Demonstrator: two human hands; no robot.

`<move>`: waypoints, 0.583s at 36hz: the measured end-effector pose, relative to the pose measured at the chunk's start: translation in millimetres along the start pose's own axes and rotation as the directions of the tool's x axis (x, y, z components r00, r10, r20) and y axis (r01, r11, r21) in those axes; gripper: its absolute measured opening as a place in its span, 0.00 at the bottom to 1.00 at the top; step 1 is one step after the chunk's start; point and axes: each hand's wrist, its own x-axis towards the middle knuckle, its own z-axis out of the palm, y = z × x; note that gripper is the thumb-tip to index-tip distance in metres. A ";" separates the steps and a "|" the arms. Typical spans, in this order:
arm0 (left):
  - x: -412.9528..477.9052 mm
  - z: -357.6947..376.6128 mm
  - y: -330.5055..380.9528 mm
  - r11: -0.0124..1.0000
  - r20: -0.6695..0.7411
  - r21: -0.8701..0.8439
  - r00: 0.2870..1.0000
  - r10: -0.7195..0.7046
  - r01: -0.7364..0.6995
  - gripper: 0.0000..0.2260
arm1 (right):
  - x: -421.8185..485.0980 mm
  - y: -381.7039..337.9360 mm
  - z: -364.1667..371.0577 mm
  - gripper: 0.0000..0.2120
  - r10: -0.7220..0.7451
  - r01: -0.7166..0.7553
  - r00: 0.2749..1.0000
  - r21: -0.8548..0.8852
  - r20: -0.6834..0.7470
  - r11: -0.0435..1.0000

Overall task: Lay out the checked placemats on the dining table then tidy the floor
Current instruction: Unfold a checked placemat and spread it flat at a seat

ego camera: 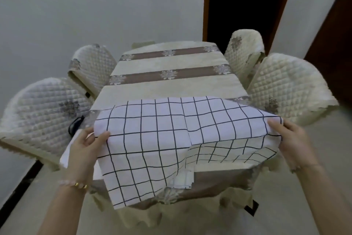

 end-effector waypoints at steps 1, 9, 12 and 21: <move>-1.3 17.6 -1.7 1.000 0.029 0.007 1.000 -0.011 0.010 0.05 | -1.8 2.4 -17.8 0.31 0.006 -0.006 0.999 0.007 -0.042 1.000; -38.9 183.6 -40.4 0.995 0.243 0.055 0.966 -0.090 0.079 0.06 | -39.6 17.3 -185.8 0.38 0.126 -0.137 0.948 -0.018 -0.291 0.990; -61.5 249.4 -55.4 0.992 0.333 0.085 0.936 -0.112 0.089 0.07 | -58.6 18.5 -250.6 0.23 0.159 -0.176 0.905 -0.007 -0.394 0.984; -118.2 424.9 -62.6 0.982 0.566 0.158 0.805 -0.177 0.104 0.06 | -102.3 0.6 -397.9 0.04 0.207 -0.257 0.706 0.026 -0.678 0.966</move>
